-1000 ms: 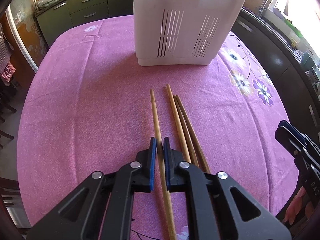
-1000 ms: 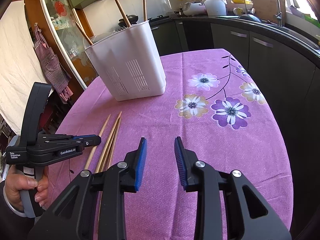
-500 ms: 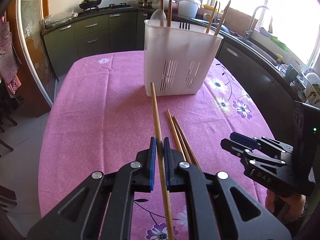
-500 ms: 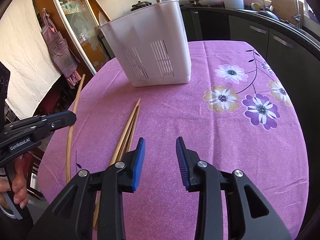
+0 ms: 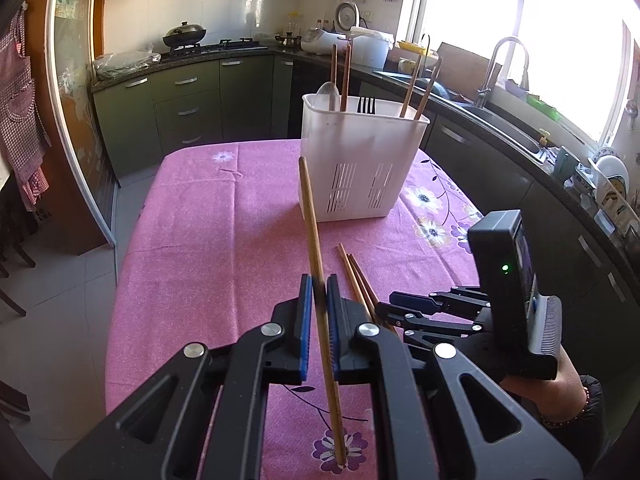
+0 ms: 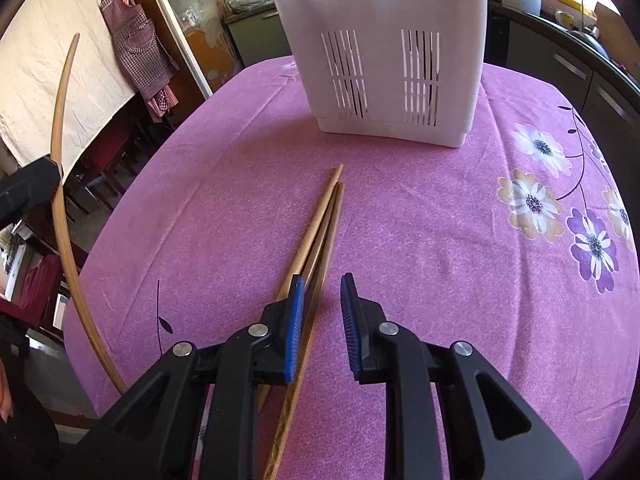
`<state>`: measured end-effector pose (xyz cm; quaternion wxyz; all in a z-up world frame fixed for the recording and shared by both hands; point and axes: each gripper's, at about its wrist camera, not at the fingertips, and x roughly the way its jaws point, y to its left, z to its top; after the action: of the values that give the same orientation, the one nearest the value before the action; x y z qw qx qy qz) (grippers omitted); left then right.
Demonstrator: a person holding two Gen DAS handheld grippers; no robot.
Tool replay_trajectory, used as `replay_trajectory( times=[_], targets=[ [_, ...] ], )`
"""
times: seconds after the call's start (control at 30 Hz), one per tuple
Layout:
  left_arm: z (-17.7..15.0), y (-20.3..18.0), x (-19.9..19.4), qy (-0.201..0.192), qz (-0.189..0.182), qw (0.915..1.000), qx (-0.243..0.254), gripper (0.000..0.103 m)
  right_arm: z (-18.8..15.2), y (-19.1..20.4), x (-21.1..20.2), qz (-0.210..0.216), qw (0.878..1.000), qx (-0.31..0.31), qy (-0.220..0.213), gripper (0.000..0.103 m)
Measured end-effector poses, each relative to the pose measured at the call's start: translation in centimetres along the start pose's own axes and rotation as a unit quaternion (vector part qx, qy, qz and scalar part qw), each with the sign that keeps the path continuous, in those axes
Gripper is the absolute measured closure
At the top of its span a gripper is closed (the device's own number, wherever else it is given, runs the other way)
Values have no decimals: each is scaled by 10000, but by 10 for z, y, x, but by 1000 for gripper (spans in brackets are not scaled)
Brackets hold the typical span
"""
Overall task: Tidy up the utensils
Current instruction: 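Close the left gripper on a chopstick while the right gripper grasps another chopstick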
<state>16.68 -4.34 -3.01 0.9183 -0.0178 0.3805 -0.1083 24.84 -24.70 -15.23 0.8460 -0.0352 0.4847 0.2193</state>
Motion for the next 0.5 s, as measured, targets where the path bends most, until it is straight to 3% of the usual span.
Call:
replay_trajectory(
  times=[0.13, 0.5],
  targets=[
    [-1, 2, 0, -10, -32, 10000, -20, 95, 5, 8, 3, -356, 9991, -207, 80, 83],
    [-1, 7, 2, 10, -67, 10000, -63, 95, 11, 13, 13, -530, 9973, -413, 296, 84]
  ],
)
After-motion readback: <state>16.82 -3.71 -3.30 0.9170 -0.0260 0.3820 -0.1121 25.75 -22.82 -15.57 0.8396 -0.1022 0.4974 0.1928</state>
